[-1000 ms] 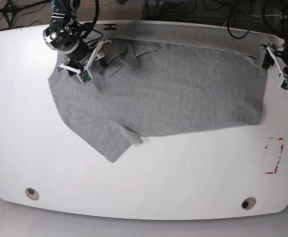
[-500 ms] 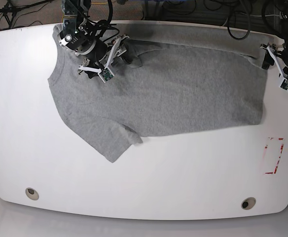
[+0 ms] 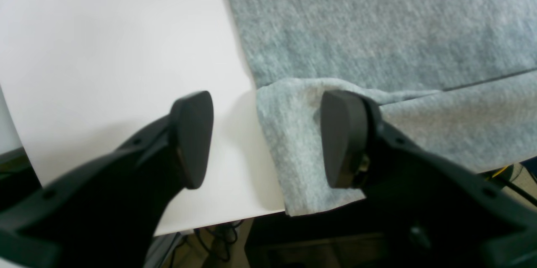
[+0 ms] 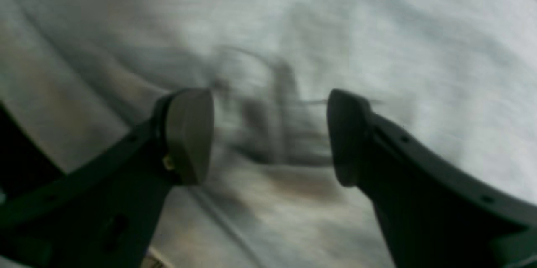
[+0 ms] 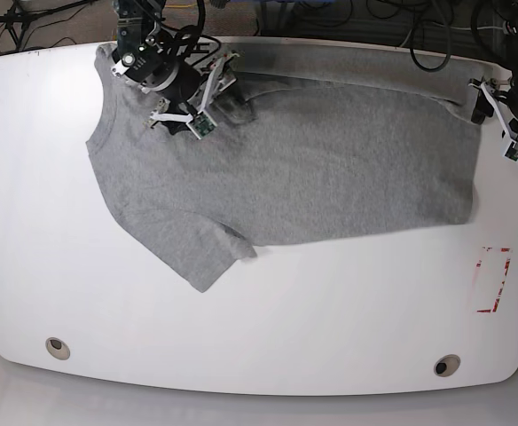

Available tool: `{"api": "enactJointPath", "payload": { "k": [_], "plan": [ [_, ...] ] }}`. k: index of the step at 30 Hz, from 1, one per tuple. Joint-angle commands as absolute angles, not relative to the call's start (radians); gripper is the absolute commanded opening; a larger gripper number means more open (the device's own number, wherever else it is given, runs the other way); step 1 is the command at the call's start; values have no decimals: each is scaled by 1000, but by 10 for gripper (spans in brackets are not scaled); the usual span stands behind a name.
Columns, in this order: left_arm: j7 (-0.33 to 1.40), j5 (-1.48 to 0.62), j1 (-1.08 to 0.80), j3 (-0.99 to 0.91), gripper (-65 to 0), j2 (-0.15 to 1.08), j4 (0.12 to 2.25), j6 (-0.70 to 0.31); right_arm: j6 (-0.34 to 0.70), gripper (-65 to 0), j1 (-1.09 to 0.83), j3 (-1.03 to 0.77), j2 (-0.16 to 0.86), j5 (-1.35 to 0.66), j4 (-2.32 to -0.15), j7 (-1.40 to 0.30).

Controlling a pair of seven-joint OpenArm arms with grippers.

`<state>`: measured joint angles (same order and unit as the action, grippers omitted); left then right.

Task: Fold the T-shirt properly

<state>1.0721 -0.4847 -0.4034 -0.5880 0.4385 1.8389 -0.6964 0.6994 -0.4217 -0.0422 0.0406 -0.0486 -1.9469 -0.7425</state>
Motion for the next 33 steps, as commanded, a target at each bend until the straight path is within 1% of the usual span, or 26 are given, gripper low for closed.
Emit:
{"api": "enactJointPath", "payload": {
  "k": [1, 8, 10, 11, 16, 17, 18, 20, 25, 28, 33],
  "plan": [
    [1063, -487, -401, -595, -271, 455, 1825, -694, 698, -241, -417, -42, 41, -58, -1965, -722],
    [1063, -487, -400, -595, -271, 455, 1810, -694, 698, -244, -409, -44, 36, -58, -1910, -717],
    [1063, -487, -400, -595, -271, 455, 1810, -694, 698, -260, -395, -45, 36, -58, -1894, -717],
    [1063, -487, -400, -595, -271, 455, 1810, -694, 698, -273, -390, -45, 36, -58, -1885, -717],
    [1063, -487, -400, -595, -271, 455, 1811, -694, 698, -380, -367, -45, 36, -56, -1850, -717],
    [1063, -487, -400, -595, -271, 455, 1811, -694, 698, -414, -363, -45, 38, -56, -1850, -717],
    [1063, -487, -400, -595, -271, 455, 1811, -694, 698, -425, -361, -45, 38, -56, -1850, -717],
    [1063, -487, -400, -595, -271, 455, 1811, -694, 698, -476, -363, -42, 38, -56, -1853, -717],
    [1063, -487, -400, -595, -271, 455, 1811, -694, 698, -571, -363, -39, 39, -56, -1868, -719],
    [1063, -487, -400, -595, -271, 455, 1811, -694, 698, -607, -364, -39, 39, -56, -1880, -719],
    [1061, -487, -400, -595, -271, 455, 1810, -694, 698, -612, -369, -39, 39, -56, -1923, -720]
  ]
}}
